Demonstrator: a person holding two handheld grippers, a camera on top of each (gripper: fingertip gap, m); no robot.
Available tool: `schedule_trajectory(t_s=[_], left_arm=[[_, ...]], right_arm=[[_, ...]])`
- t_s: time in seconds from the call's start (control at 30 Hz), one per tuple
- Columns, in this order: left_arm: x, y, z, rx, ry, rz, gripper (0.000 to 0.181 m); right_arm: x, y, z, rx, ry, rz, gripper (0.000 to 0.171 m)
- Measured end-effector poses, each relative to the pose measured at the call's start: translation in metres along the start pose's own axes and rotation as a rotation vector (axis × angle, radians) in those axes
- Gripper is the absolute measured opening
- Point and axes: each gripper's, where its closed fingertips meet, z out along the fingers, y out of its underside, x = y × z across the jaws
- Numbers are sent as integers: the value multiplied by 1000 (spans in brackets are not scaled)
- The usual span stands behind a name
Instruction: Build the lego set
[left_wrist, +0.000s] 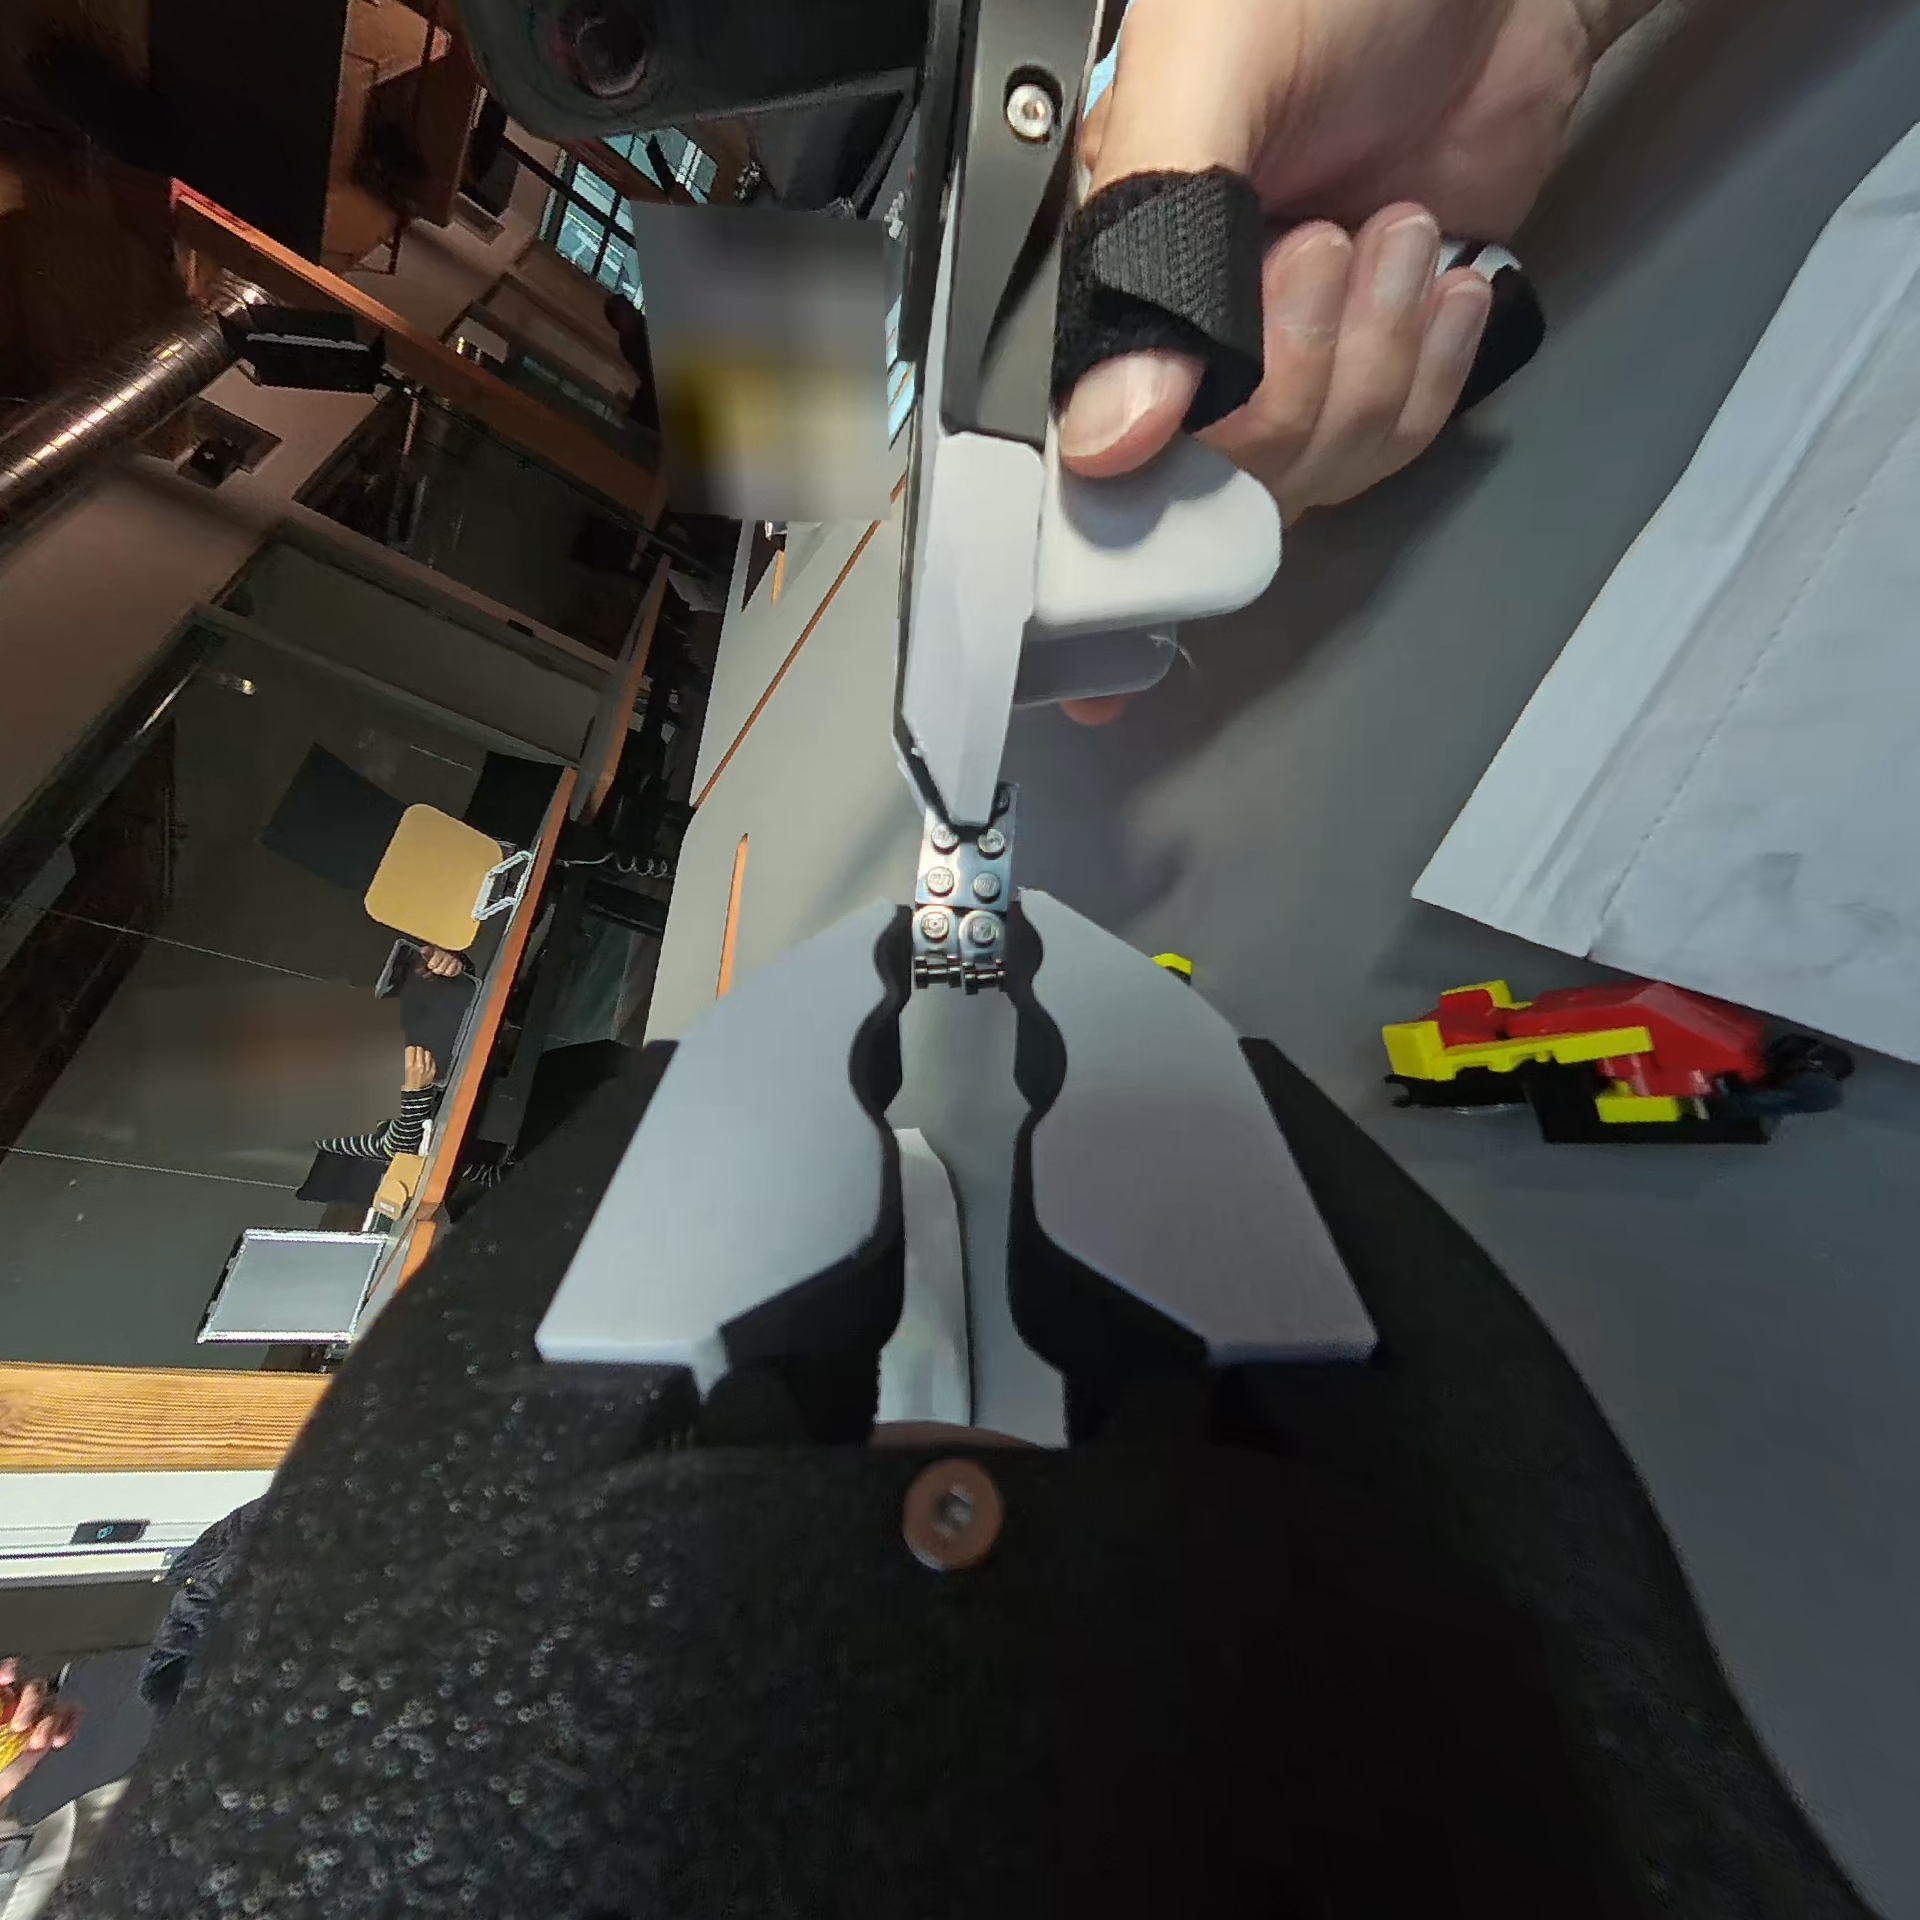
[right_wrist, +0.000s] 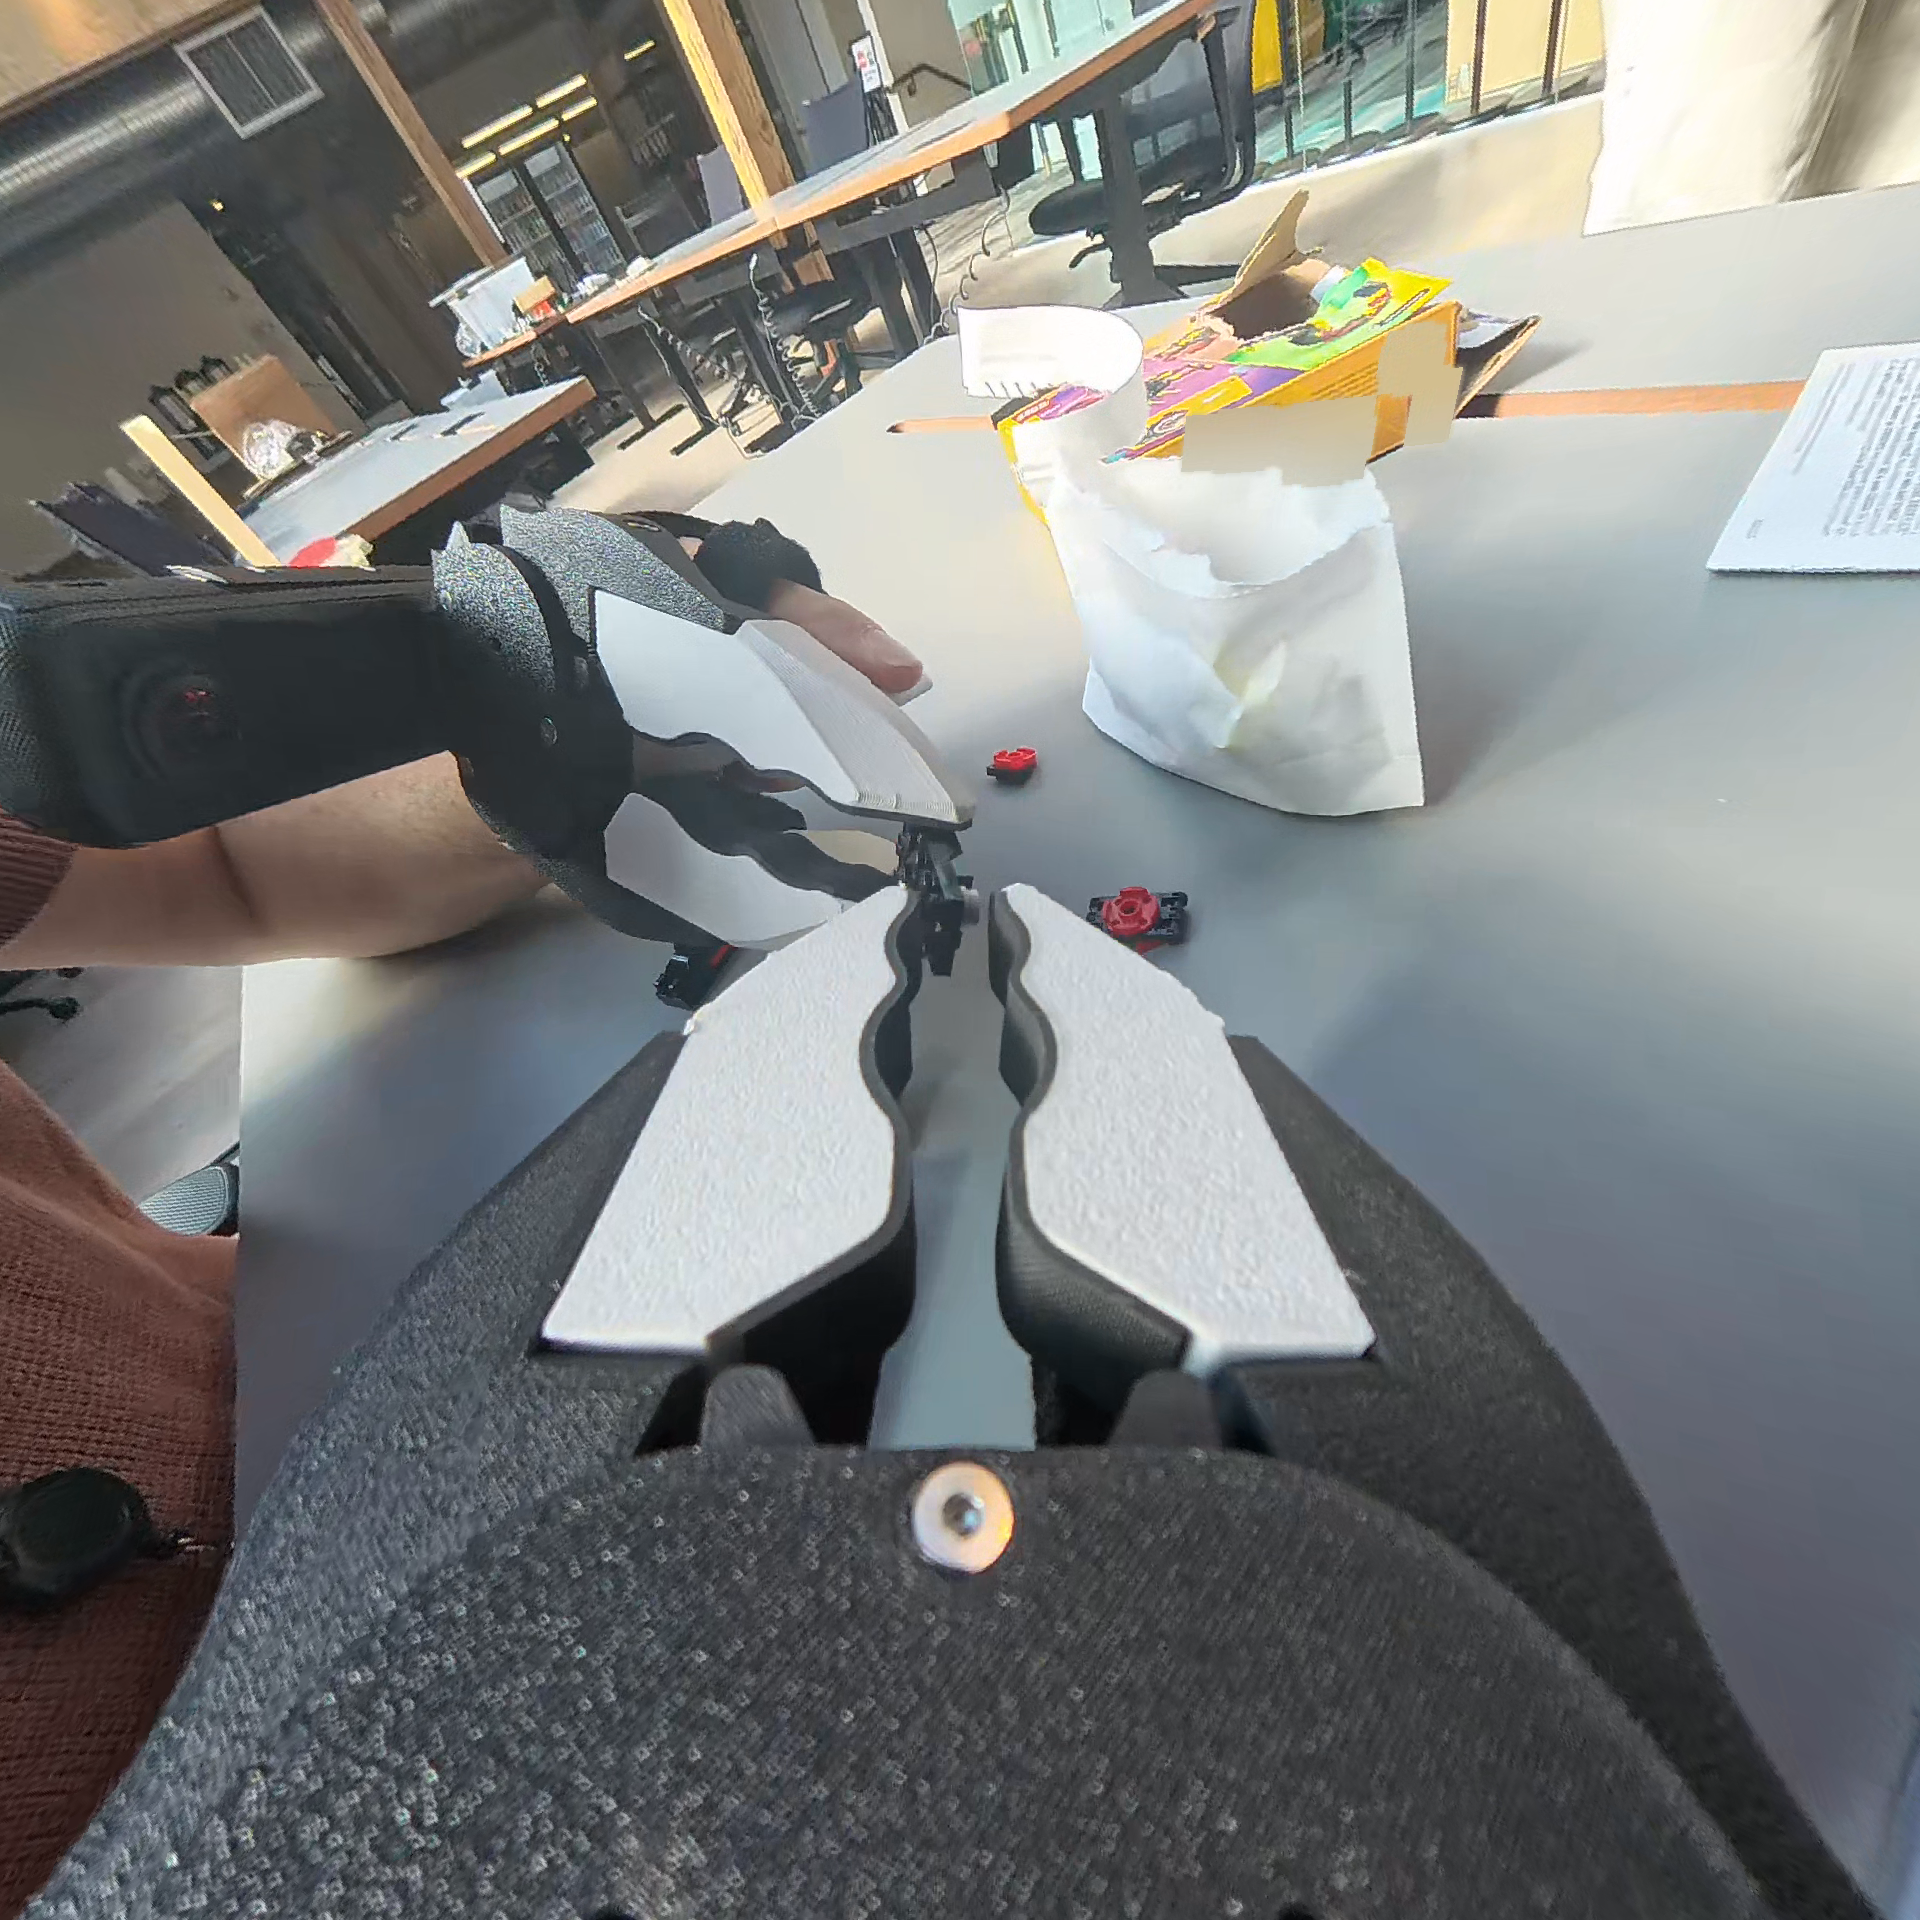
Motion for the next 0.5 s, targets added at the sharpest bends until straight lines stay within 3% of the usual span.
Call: schedule_trajectory(t_s=[0.23, 0.5], left_arm=[[-6, 2, -2, -4, -34, 14, 17], [3, 4, 2, 6, 111, -230, 17]], right_arm=[[-5, -6, 2, 47, 34, -91, 8], [-10, -6, 6, 3, 236, -609, 9]])
